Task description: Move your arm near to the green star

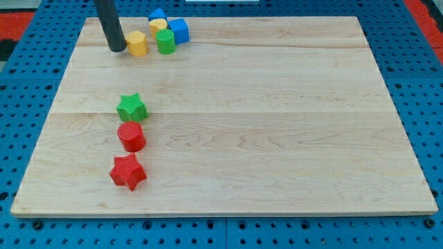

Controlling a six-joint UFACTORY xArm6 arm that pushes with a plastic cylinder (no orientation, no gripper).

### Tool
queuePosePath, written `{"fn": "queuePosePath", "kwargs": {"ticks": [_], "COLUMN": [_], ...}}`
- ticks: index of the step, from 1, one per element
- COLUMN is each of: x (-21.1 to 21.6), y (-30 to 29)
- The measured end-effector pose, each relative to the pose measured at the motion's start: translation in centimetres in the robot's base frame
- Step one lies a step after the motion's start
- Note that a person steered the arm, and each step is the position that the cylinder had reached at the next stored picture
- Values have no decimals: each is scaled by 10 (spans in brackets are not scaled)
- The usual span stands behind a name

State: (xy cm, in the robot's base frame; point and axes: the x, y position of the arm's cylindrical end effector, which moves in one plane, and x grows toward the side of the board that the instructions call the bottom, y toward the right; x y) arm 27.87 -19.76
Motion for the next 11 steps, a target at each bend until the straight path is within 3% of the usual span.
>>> {"fn": "queuePosePath", "kwargs": {"ticks": [2,4,5,6,7,8,11], "x": [-6,2,36,75,119,173,168], "y": [31,-27,-3,73,110,110,50]}}
